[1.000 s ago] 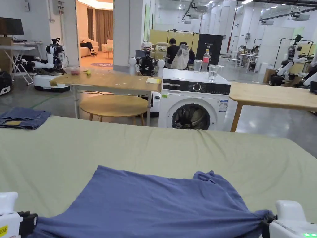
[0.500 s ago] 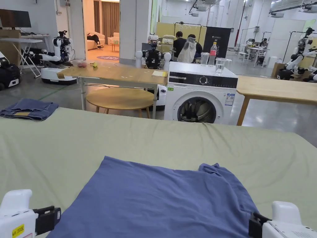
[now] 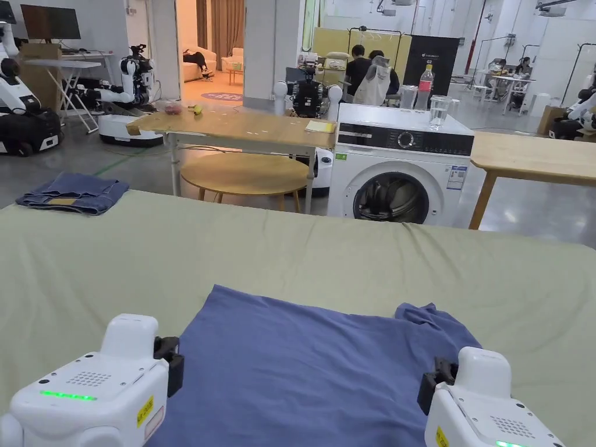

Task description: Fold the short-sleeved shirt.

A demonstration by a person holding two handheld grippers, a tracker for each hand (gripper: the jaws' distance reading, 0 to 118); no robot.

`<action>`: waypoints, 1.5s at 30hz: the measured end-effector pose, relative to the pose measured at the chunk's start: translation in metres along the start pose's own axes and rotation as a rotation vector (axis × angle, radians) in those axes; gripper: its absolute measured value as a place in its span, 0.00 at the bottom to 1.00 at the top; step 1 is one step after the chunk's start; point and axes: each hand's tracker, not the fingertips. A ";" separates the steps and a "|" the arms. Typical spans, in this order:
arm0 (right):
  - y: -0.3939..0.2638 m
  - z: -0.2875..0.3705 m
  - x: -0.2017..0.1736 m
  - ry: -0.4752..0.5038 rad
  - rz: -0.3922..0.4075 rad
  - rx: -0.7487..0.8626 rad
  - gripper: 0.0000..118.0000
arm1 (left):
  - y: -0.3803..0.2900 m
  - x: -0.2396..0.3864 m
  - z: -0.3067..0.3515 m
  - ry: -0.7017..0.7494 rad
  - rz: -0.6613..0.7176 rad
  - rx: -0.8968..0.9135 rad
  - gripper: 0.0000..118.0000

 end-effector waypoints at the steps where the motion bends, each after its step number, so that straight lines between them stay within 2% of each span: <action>1: 0.000 -0.006 -0.001 0.002 0.002 -0.010 0.00 | 0.004 -0.001 -0.008 0.004 -0.004 -0.009 0.00; 3: -0.001 -0.016 -0.001 0.010 0.018 -0.031 0.00 | 0.016 -0.009 -0.029 -0.012 -0.011 -0.033 0.00; 9: 0.001 -0.055 0.001 0.024 0.074 -0.091 0.00 | 0.066 -0.049 -0.138 -0.094 0.093 -0.226 0.00; 13: 0.003 -0.081 0.004 0.022 0.087 -0.118 0.00 | 0.109 -0.064 -0.221 -0.108 0.074 -0.322 0.00; 14: 0.003 -0.087 0.006 0.019 0.088 -0.126 0.00 | 0.118 -0.066 -0.242 -0.126 0.076 -0.360 0.09; 16: 0.002 -0.096 0.009 0.015 0.088 -0.134 0.00 | 0.132 -0.069 -0.281 -0.146 0.086 -0.438 0.37; 17: 0.002 -0.102 0.009 0.011 0.092 -0.140 0.00 | 0.135 -0.070 -0.296 -0.161 0.093 -0.458 0.44; 19: 0.001 -0.109 0.013 0.004 0.092 -0.151 0.00 | 0.140 -0.068 -0.326 -0.131 0.082 -0.475 0.53; 22: -0.002 -0.118 0.018 -0.007 0.093 -0.166 0.00 | 0.134 -0.065 -0.365 -0.095 0.093 -0.535 0.59; 25: -0.004 -0.123 0.024 -0.021 0.097 -0.182 0.00 | 0.115 -0.061 -0.401 -0.049 0.101 -0.617 0.59; 29: -0.010 -0.125 0.034 -0.042 0.096 -0.204 0.00 | 0.077 -0.054 -0.432 0.010 0.002 -0.783 0.59; 30: -0.011 -0.125 0.037 -0.045 0.098 -0.212 0.00 | 0.076 -0.047 -0.421 -0.006 -0.022 -0.707 0.58; 31: -0.012 -0.126 0.040 -0.051 0.101 -0.219 0.00 | 0.078 -0.041 -0.413 0.023 -0.032 -0.648 0.52; 32: -0.013 -0.125 0.042 -0.054 0.101 -0.221 0.00 | 0.079 -0.035 -0.415 0.043 -0.033 -0.668 0.39; 34: -0.014 -0.125 0.046 -0.062 0.095 -0.227 0.00 | 0.078 -0.023 -0.405 0.004 -0.118 -0.626 0.00; 36: -0.013 -0.125 0.051 -0.064 0.074 -0.237 0.00 | 0.078 -0.013 -0.401 -0.024 -0.168 -0.618 0.00; 38: -0.010 -0.125 0.056 -0.066 0.061 -0.244 0.00 | 0.081 -0.012 -0.391 0.008 -0.168 -0.602 0.00; 41: 0.004 -0.124 0.071 -0.086 0.052 -0.242 0.00 | 0.089 -0.021 -0.366 -0.034 -0.084 -0.554 0.00; 43: 0.023 -0.132 0.087 -0.112 0.054 -0.250 0.00 | 0.096 -0.031 -0.346 -0.031 -0.080 -0.503 0.00; 44: 0.032 -0.138 0.096 -0.119 0.049 -0.255 0.04 | 0.099 -0.034 -0.336 -0.043 -0.077 -0.487 0.00; 45: 0.043 -0.146 0.106 -0.130 0.048 -0.265 0.14 | 0.102 -0.039 -0.321 -0.048 -0.058 -0.456 0.00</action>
